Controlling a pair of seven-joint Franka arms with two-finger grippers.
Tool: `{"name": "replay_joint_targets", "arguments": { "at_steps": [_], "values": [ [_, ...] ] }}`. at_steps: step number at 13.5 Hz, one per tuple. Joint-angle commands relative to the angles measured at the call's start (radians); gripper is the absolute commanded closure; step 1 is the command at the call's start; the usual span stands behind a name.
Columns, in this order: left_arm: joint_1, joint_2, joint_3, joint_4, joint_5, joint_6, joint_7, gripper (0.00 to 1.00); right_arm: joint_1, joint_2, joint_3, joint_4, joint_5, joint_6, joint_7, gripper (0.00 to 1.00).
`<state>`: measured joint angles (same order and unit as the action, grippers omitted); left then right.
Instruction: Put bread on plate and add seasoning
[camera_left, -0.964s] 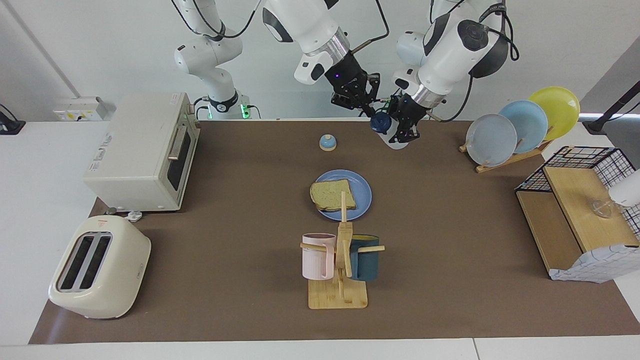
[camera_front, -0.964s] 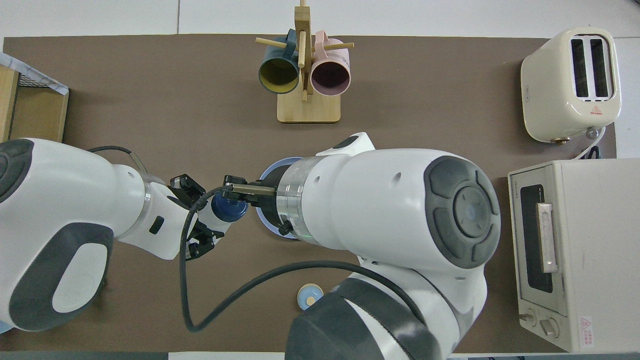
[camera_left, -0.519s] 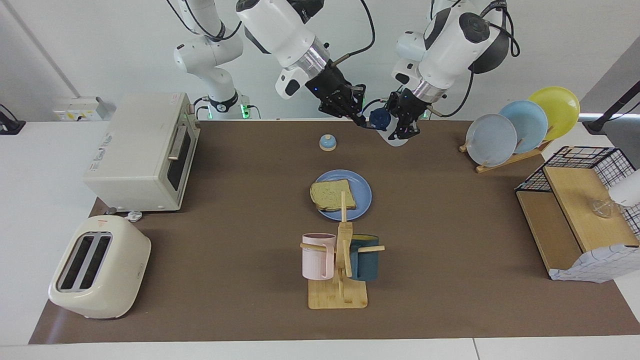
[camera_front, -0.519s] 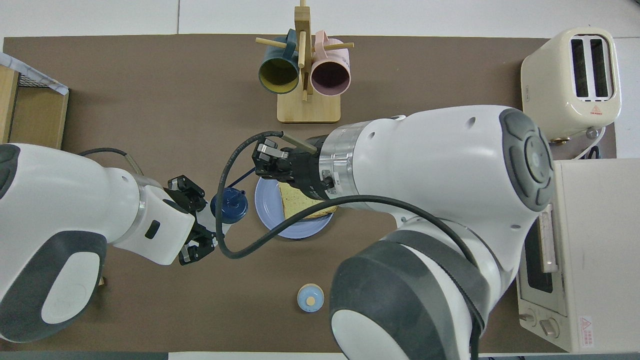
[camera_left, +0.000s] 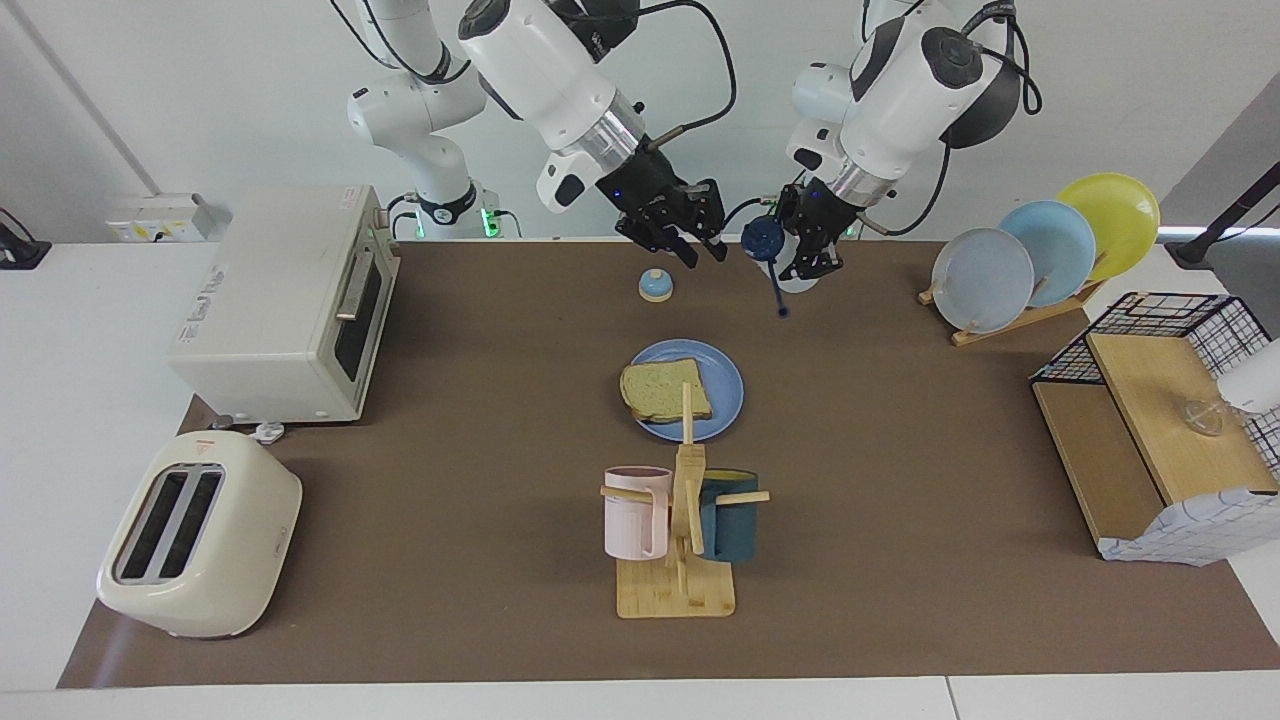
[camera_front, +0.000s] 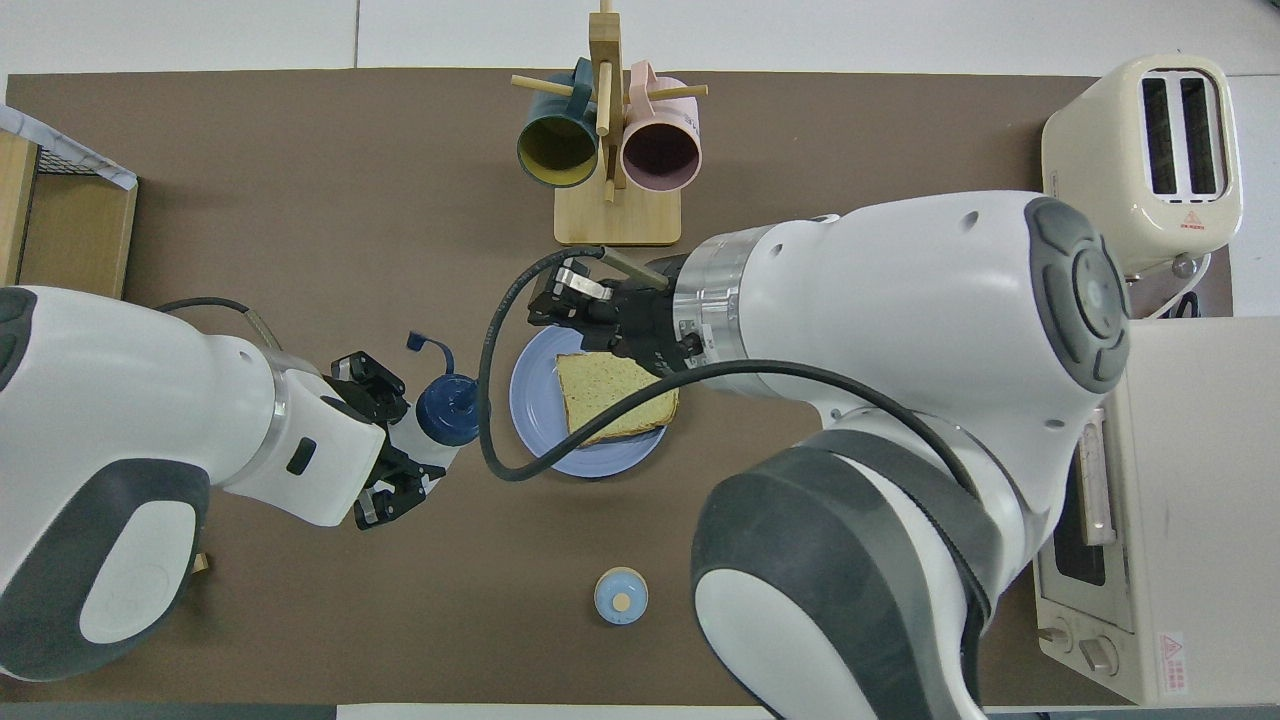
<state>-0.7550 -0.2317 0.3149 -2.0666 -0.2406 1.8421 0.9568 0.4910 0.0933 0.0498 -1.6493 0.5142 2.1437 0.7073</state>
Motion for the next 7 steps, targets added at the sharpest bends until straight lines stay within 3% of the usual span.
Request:
{"name": "replay_joint_targets", "arguments": {
  "at_steps": [1, 3, 5, 7],
  "values": [
    [-0.015, -0.017, 0.006, -0.015, 0.015, 0.016, -0.035, 1.00, -0.058, -0.029, 0.004, -0.020, -0.171, -0.086, -0.079, 0.00],
    [-0.015, -0.011, 0.004, -0.012, 0.030, 0.037, -0.033, 1.00, -0.112, -0.046, 0.004, -0.020, -0.314, -0.218, -0.220, 0.00],
    [-0.017, -0.009, -0.019, -0.007, 0.119, 0.049, -0.039, 1.00, -0.225, -0.064, 0.002, -0.020, -0.368, -0.347, -0.343, 0.00],
    [-0.017, 0.005, -0.022, 0.002, 0.170, 0.068, -0.039, 1.00, -0.334, -0.069, 0.004, -0.017, -0.426, -0.393, -0.455, 0.00]
  ]
}}
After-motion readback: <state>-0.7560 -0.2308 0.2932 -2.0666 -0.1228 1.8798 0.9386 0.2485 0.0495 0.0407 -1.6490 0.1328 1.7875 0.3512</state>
